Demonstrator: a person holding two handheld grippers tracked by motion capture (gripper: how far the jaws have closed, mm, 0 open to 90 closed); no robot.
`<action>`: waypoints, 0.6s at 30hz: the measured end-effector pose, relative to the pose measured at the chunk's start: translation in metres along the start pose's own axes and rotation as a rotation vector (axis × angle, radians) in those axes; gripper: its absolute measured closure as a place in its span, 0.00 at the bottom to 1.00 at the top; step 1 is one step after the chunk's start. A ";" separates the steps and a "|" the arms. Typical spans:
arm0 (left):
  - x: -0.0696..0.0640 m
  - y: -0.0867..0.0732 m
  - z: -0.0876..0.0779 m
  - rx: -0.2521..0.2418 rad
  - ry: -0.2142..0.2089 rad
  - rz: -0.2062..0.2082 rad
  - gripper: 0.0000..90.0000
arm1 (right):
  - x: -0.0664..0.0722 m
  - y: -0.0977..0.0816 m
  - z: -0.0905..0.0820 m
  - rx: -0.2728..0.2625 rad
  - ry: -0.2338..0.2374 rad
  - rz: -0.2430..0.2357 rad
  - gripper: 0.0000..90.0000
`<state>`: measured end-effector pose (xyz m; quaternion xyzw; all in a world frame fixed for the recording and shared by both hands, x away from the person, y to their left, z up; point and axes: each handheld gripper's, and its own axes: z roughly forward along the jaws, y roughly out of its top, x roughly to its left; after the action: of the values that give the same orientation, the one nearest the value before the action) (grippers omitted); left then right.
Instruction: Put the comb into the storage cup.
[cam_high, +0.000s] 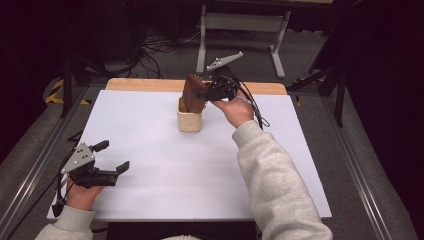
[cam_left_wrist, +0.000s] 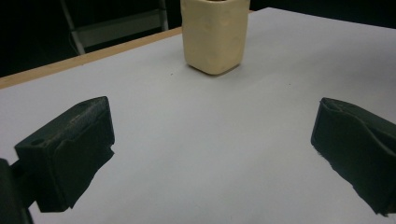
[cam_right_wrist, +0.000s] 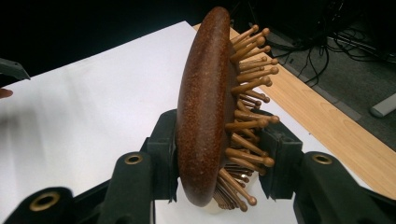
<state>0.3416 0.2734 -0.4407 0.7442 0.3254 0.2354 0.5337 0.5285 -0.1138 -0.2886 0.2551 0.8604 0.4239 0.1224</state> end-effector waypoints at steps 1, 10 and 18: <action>0.000 0.000 0.000 0.000 0.000 -0.001 0.01 | 0.000 0.000 0.000 -0.003 -0.001 0.002 0.61; -0.001 0.000 0.000 0.004 -0.002 -0.001 0.01 | -0.004 -0.002 -0.003 -0.051 0.028 0.026 0.38; -0.001 0.000 0.001 0.004 -0.004 -0.004 0.01 | 0.003 0.002 -0.014 -0.197 0.056 -0.041 0.08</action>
<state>0.3417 0.2725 -0.4407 0.7452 0.3263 0.2319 0.5334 0.5203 -0.1204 -0.2784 0.2121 0.8226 0.5110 0.1314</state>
